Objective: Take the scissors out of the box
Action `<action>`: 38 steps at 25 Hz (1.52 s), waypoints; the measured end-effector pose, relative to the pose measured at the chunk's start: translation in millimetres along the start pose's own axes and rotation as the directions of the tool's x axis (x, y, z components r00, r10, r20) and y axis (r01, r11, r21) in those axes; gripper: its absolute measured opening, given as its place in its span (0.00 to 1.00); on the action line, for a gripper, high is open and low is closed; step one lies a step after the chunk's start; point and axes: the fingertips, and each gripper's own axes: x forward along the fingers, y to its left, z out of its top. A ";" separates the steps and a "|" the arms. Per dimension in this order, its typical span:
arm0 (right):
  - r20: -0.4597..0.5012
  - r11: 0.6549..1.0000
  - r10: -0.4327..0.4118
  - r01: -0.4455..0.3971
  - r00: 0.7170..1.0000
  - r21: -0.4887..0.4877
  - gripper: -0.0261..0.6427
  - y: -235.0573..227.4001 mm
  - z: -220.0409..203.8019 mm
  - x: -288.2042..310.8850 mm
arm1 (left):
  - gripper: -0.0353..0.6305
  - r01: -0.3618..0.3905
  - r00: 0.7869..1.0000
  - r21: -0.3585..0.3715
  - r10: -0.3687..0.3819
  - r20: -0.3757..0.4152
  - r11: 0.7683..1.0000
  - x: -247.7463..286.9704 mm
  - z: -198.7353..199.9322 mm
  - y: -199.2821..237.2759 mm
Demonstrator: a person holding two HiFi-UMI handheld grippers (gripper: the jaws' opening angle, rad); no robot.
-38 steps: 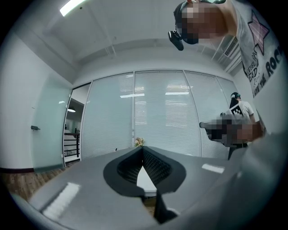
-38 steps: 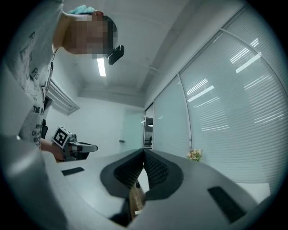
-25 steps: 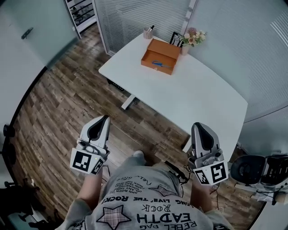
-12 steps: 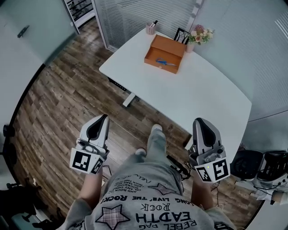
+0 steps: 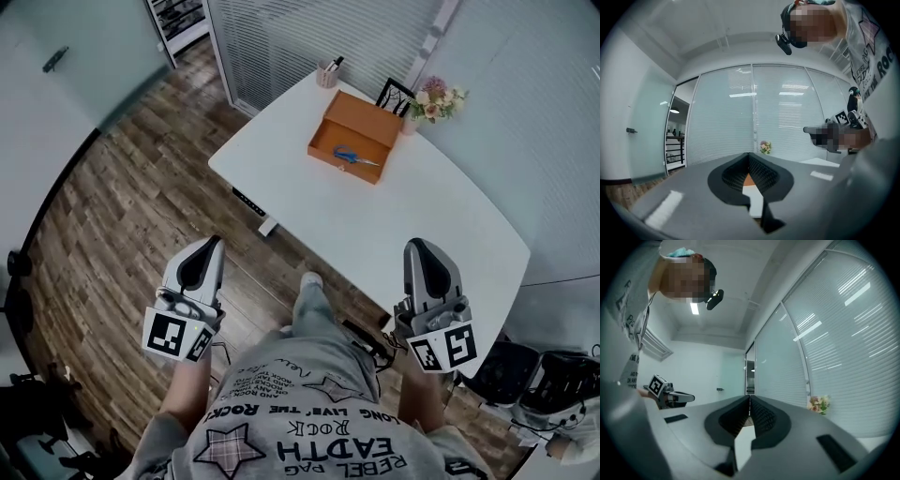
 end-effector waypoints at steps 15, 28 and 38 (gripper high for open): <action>-0.034 0.999 0.043 -0.042 0.999 0.034 0.06 -114.3 -20.8 95.7 | 0.07 -0.005 1.000 0.009 0.005 -0.006 1.000 144.9 12.2 23.6; -0.096 0.997 0.045 -0.039 0.994 0.062 0.06 -131.2 -36.8 148.1 | 0.07 0.019 0.999 -0.021 -0.020 -0.043 1.000 184.4 7.6 56.1; -0.151 0.992 -0.091 0.103 0.984 0.078 0.06 -150.8 -58.5 185.2 | 0.07 0.164 0.985 -0.032 -0.165 -0.047 0.986 243.7 5.4 89.7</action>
